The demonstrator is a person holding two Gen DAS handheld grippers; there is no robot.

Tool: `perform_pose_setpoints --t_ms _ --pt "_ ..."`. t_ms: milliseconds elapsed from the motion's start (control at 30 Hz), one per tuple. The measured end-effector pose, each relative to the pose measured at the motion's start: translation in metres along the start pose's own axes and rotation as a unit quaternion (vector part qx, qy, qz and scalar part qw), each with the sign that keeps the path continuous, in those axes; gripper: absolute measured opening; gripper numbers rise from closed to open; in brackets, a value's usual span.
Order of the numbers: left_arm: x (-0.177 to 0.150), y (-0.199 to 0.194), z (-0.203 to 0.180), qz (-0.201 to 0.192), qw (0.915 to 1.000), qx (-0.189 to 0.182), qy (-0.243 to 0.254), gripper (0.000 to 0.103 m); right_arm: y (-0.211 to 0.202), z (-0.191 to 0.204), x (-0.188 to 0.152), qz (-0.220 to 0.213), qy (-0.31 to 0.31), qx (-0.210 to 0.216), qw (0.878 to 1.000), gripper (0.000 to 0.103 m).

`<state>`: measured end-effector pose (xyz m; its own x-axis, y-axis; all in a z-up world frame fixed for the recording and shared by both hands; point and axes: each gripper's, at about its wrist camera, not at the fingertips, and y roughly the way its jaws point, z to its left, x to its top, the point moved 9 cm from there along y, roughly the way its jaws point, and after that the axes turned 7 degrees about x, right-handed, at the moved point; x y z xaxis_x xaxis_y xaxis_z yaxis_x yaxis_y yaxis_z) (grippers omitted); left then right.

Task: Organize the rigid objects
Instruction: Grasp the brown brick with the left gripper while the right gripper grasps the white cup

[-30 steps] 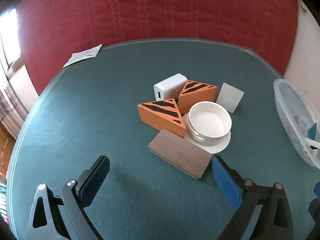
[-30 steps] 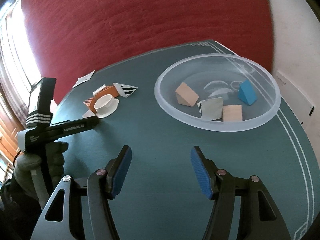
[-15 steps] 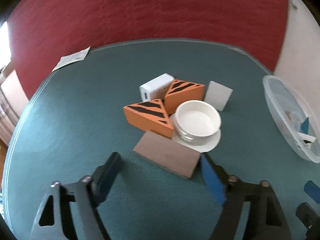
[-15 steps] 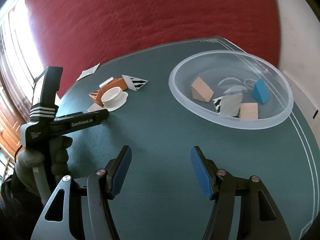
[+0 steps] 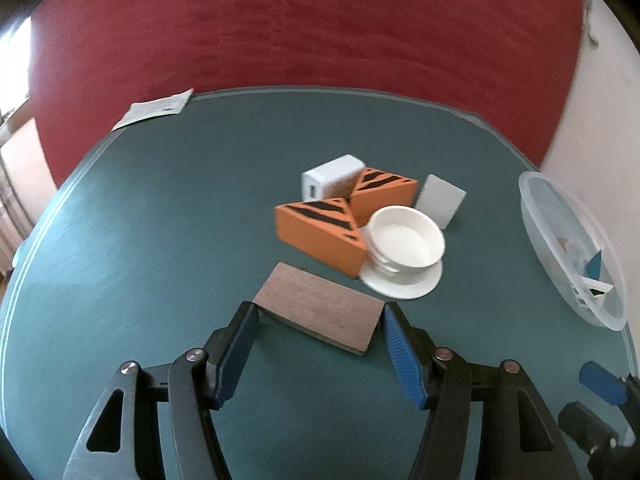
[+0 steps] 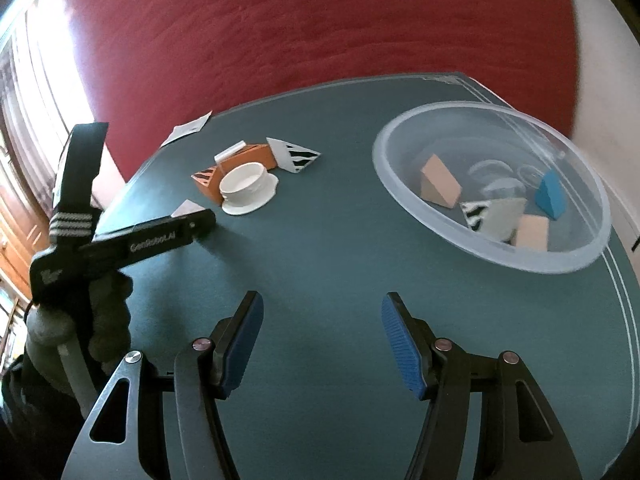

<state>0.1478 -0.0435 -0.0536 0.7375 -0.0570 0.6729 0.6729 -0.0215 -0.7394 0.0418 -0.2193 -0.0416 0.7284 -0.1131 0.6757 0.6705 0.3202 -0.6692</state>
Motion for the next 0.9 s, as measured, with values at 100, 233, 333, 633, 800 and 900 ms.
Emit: perform_pose_setpoints --t_ms 100,233,333,633,800,900 --pt "-0.004 -0.005 0.011 -0.003 0.9998 0.016 -0.010 0.066 0.009 0.009 0.009 0.005 -0.011 0.009 1.000 0.063" --pt "-0.007 -0.009 0.026 -0.010 0.9990 0.038 -0.022 0.066 0.027 0.023 0.024 0.013 -0.033 0.019 0.999 0.063" --pt "-0.007 -0.012 0.035 -0.014 0.9981 0.050 -0.032 0.066 0.043 0.032 0.037 0.018 -0.046 0.022 0.999 0.063" --pt "-0.011 -0.012 0.048 -0.009 0.9959 0.065 -0.062 0.066 0.092 0.053 0.070 0.029 -0.077 0.024 0.996 0.063" --pt "-0.011 -0.009 0.052 -0.001 0.9951 0.065 -0.074 0.066 0.113 0.060 0.078 0.035 -0.089 0.021 0.995 0.063" --pt "-0.012 -0.009 0.051 -0.001 0.9951 0.065 -0.074 0.066 0.123 0.062 0.080 0.039 -0.095 0.019 0.994 0.063"
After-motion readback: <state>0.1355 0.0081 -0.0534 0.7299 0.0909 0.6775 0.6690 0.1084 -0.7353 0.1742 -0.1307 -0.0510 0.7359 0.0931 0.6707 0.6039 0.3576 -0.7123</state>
